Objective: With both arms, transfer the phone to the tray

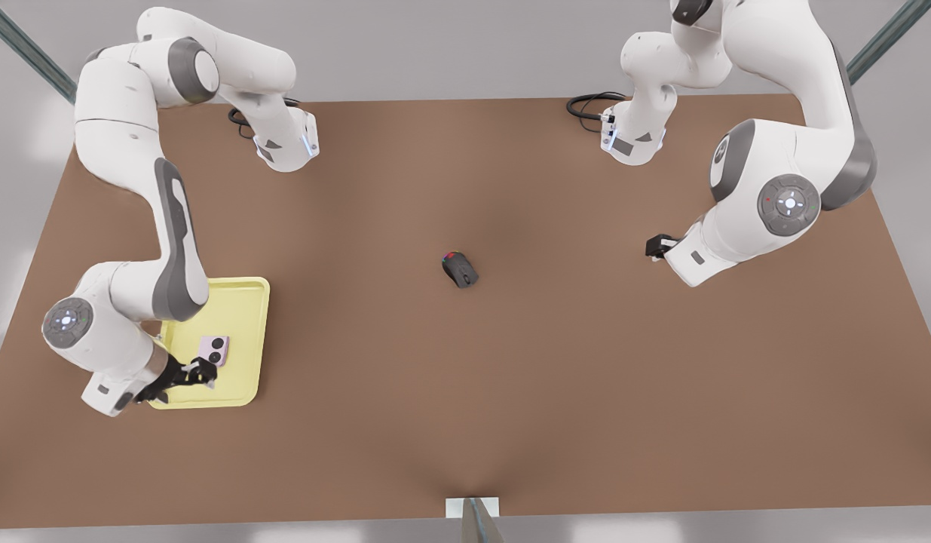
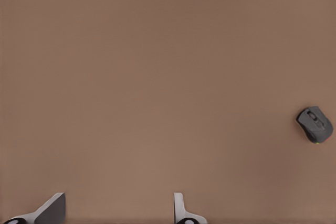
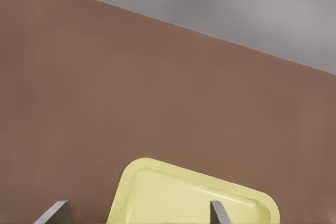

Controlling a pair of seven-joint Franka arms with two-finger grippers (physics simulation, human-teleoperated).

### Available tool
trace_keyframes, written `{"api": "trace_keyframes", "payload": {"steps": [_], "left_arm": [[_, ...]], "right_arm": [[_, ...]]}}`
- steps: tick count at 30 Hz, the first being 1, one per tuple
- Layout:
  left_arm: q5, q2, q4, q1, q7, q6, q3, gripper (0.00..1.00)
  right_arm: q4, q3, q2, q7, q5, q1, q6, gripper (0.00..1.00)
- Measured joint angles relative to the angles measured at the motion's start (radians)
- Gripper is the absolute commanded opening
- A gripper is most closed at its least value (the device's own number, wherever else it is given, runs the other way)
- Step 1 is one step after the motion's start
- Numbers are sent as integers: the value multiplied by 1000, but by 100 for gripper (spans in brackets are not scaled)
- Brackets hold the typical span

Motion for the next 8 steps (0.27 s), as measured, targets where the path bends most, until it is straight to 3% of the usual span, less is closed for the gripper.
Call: {"api": "trace_keyframes", "payload": {"steps": [4,8], "left_arm": [[5,0,1,0,0,-4,-1,100],[6,1,1,0,0,-11,-1,100]], "right_arm": [[-170,6,-307,82,17,37,-224,100],[-284,25,-384,149,32,0,-329,100]]}}
